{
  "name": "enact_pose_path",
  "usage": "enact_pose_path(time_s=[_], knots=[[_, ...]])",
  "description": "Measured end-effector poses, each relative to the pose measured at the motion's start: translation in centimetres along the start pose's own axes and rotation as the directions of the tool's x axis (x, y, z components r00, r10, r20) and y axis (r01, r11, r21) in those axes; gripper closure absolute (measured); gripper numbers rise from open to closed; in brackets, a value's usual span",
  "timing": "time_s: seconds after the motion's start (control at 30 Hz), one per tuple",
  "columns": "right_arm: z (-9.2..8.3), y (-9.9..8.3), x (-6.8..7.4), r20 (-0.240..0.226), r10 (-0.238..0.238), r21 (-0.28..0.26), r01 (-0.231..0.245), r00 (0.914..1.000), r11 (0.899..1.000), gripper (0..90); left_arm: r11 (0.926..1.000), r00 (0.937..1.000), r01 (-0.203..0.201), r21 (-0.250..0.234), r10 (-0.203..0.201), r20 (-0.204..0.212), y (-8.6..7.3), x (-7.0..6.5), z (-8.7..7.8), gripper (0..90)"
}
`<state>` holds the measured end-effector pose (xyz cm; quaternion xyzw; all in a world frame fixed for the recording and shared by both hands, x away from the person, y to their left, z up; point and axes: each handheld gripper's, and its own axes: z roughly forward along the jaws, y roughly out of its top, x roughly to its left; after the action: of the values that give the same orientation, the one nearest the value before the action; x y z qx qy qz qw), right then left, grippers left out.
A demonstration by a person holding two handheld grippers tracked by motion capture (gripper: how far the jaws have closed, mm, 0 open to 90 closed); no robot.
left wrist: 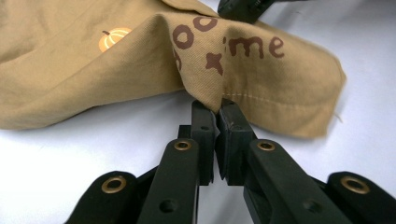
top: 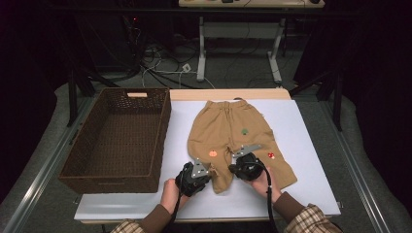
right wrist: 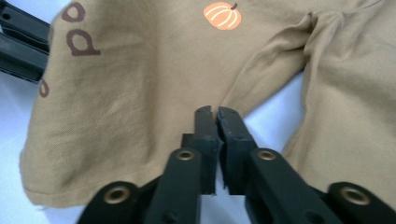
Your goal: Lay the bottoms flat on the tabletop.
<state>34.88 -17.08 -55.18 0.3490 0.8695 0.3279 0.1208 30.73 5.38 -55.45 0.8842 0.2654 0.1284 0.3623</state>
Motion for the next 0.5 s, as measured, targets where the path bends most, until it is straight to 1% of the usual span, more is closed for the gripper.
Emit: enact_pose_path(time_s=[0.03, 0.07, 0.1, 0.13, 0.17, 0.2, 0.23, 0.27, 0.3, 0.4, 0.43, 0.5], knots=[[0.0, 0.0, 0.0, 0.0, 0.0, 0.0, 0.0, 1.0, 1.0, 89.1, 1.0, 1.0, 0.0, 0.0, 0.0, 0.0, 0.0, 0.0, 0.0, 86.2], [-0.1, 0.0, 0.0, 0.004, -0.002, 0.001, 0.002, 1.0, 1.0, 89.3, 0.9999, 1.0, -0.009, 0.007, 0.009, 0.0, 0.1, -0.1, -0.2, 86.2], [-0.4, 0.0, -0.1, 0.009, 0.004, -0.003, -0.004, 1.0, 1.0, 89.5, 0.9997, 0.9997, -0.026, 0.005, 0.026, -0.002, 0.1, -0.3, -0.7, 86.5], [-0.4, 0.0, -0.1, 0.009, 0.004, -0.003, -0.004, 1.0, 1.0, 89.5, 0.9997, 0.9997, -0.026, 0.005, 0.026, -0.002, 0.1, -0.3, -0.7, 86.6], [-0.7, -0.1, -0.3, 0.012, 0.007, -0.001, -0.007, 0.9999, 1.0, 89.5, 0.9993, 0.9993, -0.037, 0.007, 0.037, -0.005, 0.2, -0.4, -0.9, 86.6], [-1.2, -0.2, -0.7, 0.017, 0.017, -0.014, -0.017, 0.9997, 1.0, 89.6, 0.9987, 0.9987, -0.05, 0.006, 0.05, -0.013, 0.2, -0.5, -1.3, 86.6], [-1.5, -0.2, -0.8, 0.021, 0.025, -0.014, -0.025, 0.9995, 1.0, 89.5, 0.9977, 0.9975, -0.068, 0.006, 0.068, -0.016, 0.2, -0.7, -1.9, 86.6], [-1.5, -0.2, -0.8, 0.021, 0.025, -0.014, -0.025, 0.9995, 1.0, 89.5, 0.9977, 0.9975, -0.068, 0.006, 0.068, -0.016, 0.2, -0.7, -1.9, 86.6], [-2.0, -0.4, -1.2, 0.025, 0.038, -0.023, -0.038, 0.999, 0.999, 89.6, 0.9967, 0.9964, -0.081, 0.009, 0.081, -0.023, 0.2, -0.9, -2.2, 86.6], [-2.2, -0.6, -1.4, 0.025, 0.046, -0.018, -0.045, 0.9986, 0.999, 89.6, 0.9932, 0.9925, -0.116, 0.015, 0.116, -0.037, 0.1, -1.4, -2.9, 86.6], [-2.1, -0.7, -1.5, 0.024, 0.044, -0.007, -0.044, 0.9988, 0.999, 89.6, 0.992, 0.9915, -0.125, 0.015, 0.126, -0.035, 0.1, -1.6, -3.0, 86.4], [-2.1, -0.7, -1.4, 0.03, 0.043, -0.003, -0.043, 0.9986, 0.999, 89.6, 0.9898, 0.9893, -0.141, 0.017, 0.142, -0.034, 0.1, -1.9, -3.2, 86.0]])
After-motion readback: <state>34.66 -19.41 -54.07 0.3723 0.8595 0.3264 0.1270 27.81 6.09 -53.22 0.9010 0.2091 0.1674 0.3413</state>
